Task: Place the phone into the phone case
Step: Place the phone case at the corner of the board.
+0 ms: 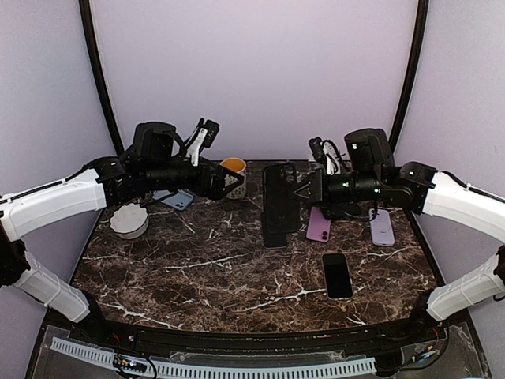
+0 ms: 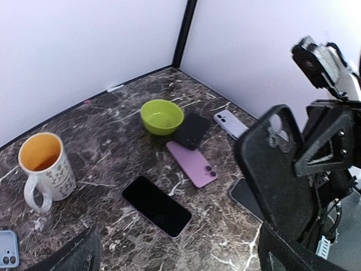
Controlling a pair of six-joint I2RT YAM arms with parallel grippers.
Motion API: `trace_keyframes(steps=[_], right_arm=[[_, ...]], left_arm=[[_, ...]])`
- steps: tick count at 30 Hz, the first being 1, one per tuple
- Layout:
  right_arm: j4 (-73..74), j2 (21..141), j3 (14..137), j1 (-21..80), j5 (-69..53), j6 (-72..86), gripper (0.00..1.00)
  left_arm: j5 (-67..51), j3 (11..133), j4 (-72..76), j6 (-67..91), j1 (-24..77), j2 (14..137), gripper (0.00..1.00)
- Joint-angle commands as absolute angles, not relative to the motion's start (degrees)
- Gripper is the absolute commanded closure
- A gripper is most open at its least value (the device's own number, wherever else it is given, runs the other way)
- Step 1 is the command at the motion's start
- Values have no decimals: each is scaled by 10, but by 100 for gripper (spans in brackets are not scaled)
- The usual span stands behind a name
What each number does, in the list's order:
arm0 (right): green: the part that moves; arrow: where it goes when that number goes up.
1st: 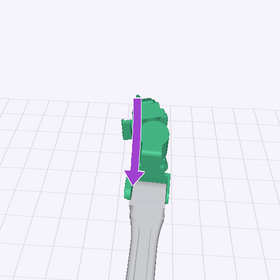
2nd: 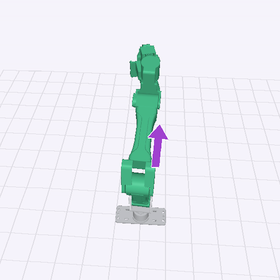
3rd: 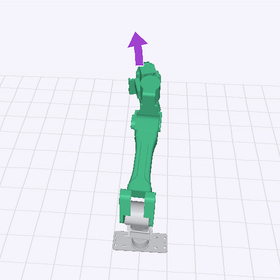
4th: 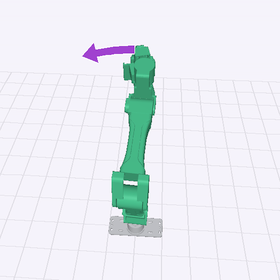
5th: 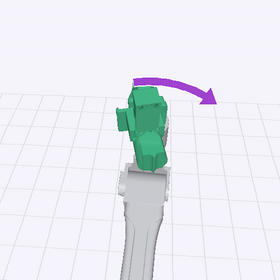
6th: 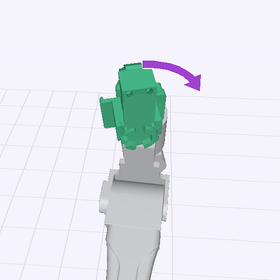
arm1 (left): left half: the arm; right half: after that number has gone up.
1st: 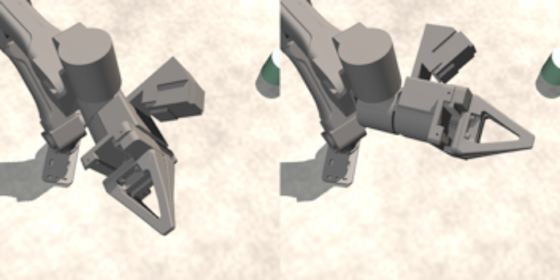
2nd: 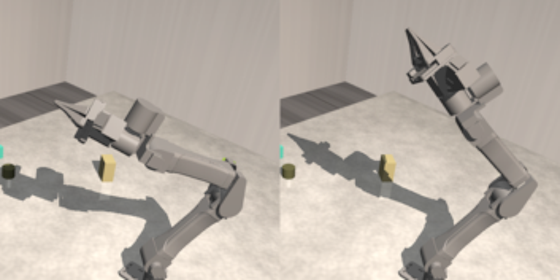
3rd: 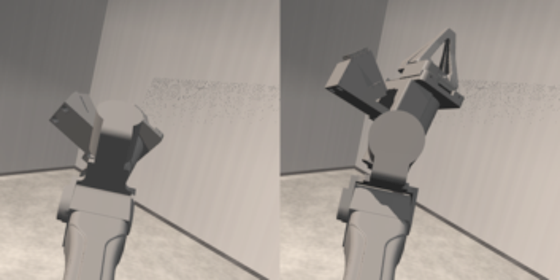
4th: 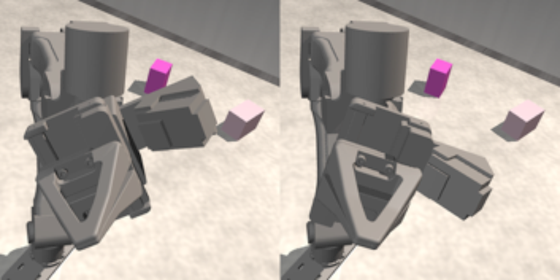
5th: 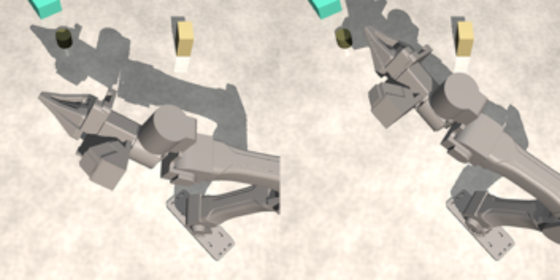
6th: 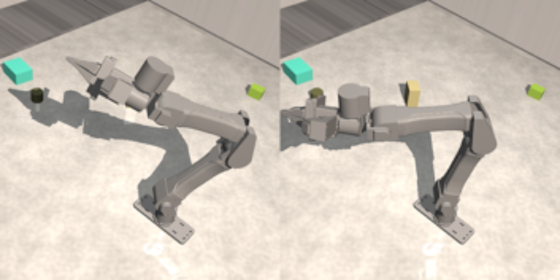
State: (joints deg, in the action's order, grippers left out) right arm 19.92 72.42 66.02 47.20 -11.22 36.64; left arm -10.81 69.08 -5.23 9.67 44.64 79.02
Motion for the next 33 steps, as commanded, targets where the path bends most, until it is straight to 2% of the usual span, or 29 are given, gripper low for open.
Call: trace_keyframes(steps=[1, 12, 33], right_arm=[[151, 718, 617, 470, -149, 447, 100], [85, 719, 515, 470, -193, 502, 100], [-94, 769, 361, 486, -243, 583, 100]], left_arm=[[-65, 653, -67, 116, 424, 780, 1], [-76, 634, -74, 163, 384, 791, 1], [-106, 636, -81, 171, 378, 816, 1]])
